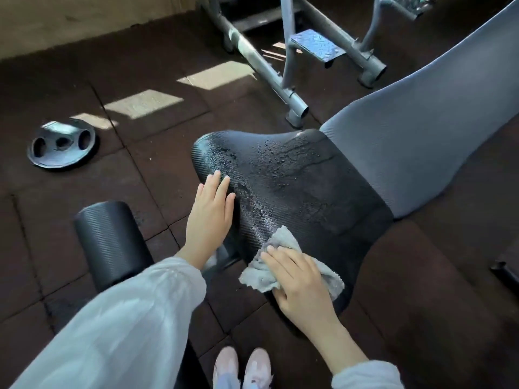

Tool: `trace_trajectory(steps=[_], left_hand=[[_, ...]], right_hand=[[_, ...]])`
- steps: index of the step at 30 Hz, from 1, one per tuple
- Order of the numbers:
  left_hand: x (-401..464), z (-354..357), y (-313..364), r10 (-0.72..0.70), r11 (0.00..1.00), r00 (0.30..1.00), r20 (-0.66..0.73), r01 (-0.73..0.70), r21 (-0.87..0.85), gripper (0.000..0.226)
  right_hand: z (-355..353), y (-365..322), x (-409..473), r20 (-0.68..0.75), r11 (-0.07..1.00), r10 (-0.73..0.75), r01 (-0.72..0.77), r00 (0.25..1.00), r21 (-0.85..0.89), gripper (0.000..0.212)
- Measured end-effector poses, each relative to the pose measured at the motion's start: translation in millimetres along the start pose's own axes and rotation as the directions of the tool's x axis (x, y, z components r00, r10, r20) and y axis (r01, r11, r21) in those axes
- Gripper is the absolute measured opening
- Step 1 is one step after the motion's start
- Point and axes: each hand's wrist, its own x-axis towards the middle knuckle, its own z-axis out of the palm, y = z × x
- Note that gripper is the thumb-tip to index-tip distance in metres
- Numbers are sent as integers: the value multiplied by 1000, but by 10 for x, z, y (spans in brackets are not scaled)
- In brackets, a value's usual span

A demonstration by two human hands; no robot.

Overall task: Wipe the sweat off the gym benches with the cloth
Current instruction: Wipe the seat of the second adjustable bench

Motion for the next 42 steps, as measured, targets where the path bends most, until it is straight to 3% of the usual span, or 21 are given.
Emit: trace_trajectory(steps=[3,6,9,13,20,22,26,30,32,34,37,42], left_hand=[[142,-1,-92,-51,998,999,10,52,-21,63],[253,47,-181,-54,998,998,8,55,-31,57],[303,115,-208,-59,996,998,-12,58,-71,48],[290,109,-229,-55,990,998,-21,52,-128,60],[316,16,-370,58,998,998,8,-58,-36,53],[326,29,-400,92,996,996,-8,-92,-16,51],[326,36,-440,118,993,993,-5,-118,-16,55],[310,26,-452,115,992,993,34,-113,-61,60],[331,12,-470,45,991,999,-16,-47,-127,54],[386,-16,-488,-123,963,991,-62,104,-250,47],[499,-56,-513,-317,873,948,-24,282,-399,44],[651,-13,-514,-344,837,938,32,322,-441,44]], right_hand=[[26,31,207,-38,988,153,-151,988,42,51],[117,-59,612,-23,981,192,-191,981,38,49],[153,-89,734,8,994,107,-107,994,-13,50],[83,21,433,34,989,-146,147,989,-15,52],[209,-68,868,-89,990,143,-143,986,5,44],[278,-178,1009,-30,996,74,-76,997,-44,44],[293,-221,732,81,968,-215,224,973,-114,34],[199,-126,653,29,994,-103,104,994,-37,43],[238,-159,855,4,999,-12,12,1000,-30,45],[308,-215,1125,-12,999,43,-43,999,-33,42],[416,-295,1356,27,998,4,-2,1000,-69,41],[381,-240,1074,45,987,-138,141,989,-73,39]])
